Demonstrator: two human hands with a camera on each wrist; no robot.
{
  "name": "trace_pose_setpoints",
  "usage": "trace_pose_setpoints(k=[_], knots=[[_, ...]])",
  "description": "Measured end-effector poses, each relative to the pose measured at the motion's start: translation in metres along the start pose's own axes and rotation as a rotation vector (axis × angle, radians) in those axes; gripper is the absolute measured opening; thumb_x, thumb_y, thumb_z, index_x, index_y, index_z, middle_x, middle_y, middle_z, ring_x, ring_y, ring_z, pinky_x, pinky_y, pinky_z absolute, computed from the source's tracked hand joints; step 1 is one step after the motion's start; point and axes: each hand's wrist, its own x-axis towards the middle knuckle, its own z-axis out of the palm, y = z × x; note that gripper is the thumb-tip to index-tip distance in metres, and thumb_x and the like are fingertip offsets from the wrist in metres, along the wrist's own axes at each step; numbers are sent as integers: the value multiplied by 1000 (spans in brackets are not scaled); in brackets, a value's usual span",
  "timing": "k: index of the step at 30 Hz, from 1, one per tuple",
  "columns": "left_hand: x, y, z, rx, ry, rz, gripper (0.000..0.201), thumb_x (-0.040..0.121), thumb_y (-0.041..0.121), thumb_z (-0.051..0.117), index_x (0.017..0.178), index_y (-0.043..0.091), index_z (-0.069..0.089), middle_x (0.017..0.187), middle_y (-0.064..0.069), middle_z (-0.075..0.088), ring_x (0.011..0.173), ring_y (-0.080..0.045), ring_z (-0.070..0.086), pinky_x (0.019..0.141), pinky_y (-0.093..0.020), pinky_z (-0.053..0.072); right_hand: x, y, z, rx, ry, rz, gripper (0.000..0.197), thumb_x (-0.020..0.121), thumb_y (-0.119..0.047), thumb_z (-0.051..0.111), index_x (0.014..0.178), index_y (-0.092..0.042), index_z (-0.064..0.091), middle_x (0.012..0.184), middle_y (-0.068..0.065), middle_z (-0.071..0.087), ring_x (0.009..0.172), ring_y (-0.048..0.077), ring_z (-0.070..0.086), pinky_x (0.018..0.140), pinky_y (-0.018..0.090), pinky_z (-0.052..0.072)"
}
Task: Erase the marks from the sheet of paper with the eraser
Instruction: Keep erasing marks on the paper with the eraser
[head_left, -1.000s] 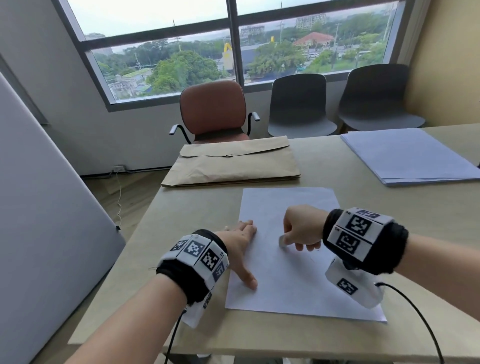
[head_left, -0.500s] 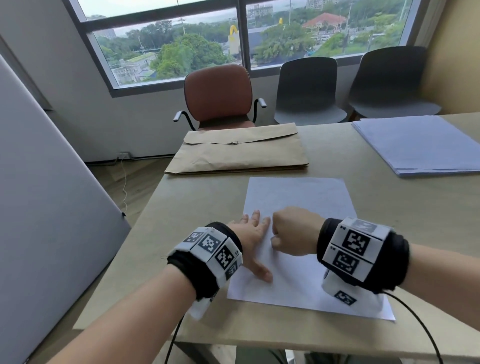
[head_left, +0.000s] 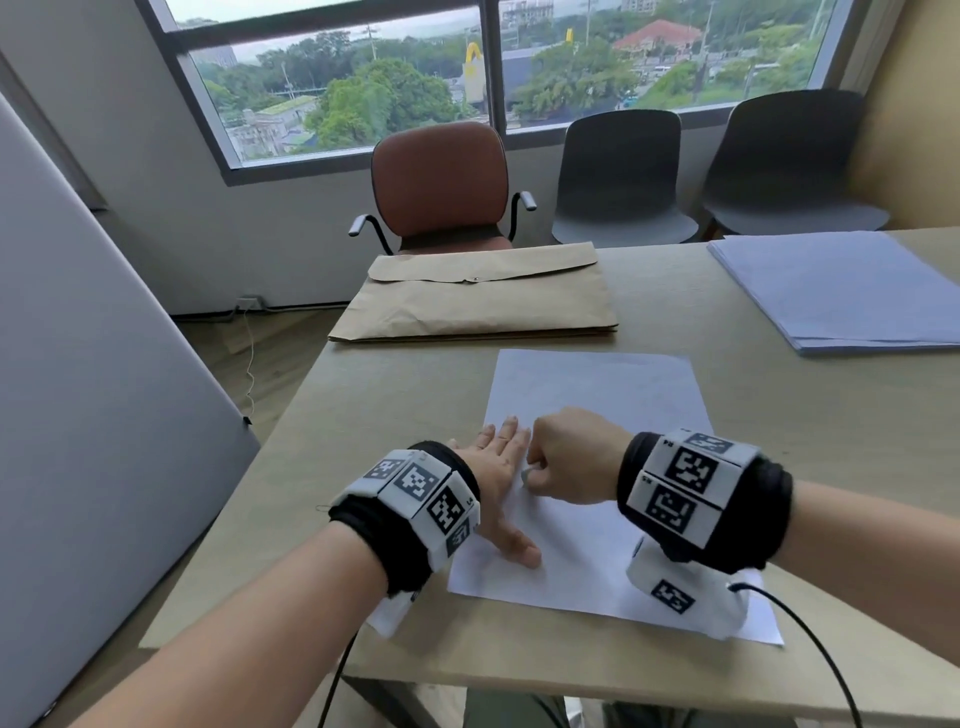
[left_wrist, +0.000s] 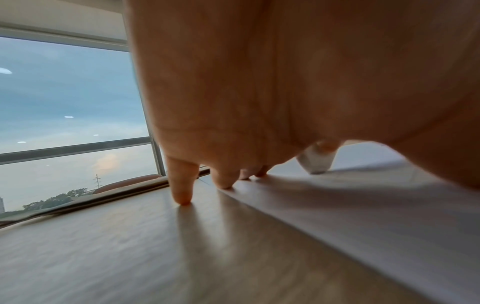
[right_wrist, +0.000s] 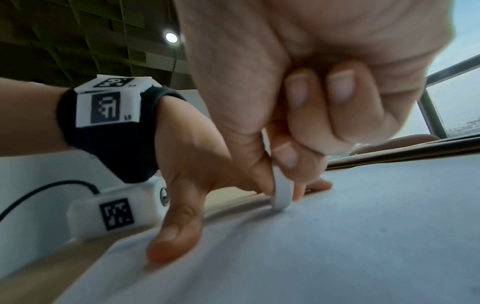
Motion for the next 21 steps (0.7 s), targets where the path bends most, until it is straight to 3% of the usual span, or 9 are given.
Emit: trace_pose_setpoints(k=[6, 12, 18, 21], knots=[[-5, 0, -2, -9, -14, 13, 126, 73, 58, 68, 145, 15, -26, 154, 0, -28, 144, -17, -19, 118, -41, -3, -2, 12, -7, -109, -54, 108, 43, 84, -18, 54, 53, -14, 26, 55, 3, 30, 48, 15, 27, 45, 22, 21], [0, -2, 0, 5, -13, 13, 128, 70, 60, 69, 146, 13, -23, 155, -3, -25, 145, -21, -18, 117, -46, 0, 2, -4, -5, -30, -27, 40, 42, 83, -12, 52, 52, -18, 25, 53, 1, 31, 48, 11, 28, 44, 22, 21], [-6, 1, -3, -6, -37, 17, 125, 74, 58, 67, 144, 14, -26, 153, -1, -30, 144, -18, -21, 119, -46, -1, 1, 14, -13, -120, -82, 144, 40, 86, -19, 54, 55, -13, 30, 56, 2, 35, 50, 13, 31, 44, 23, 24], [-4, 0, -2, 3, -39, 13, 126, 73, 59, 67, 144, 13, -27, 154, -2, -29, 144, -20, -21, 118, -46, -1, 1, 4, -7, -76, -39, 72, 41, 85, -16, 52, 53, -15, 27, 55, 2, 33, 49, 12, 29, 45, 21, 23]])
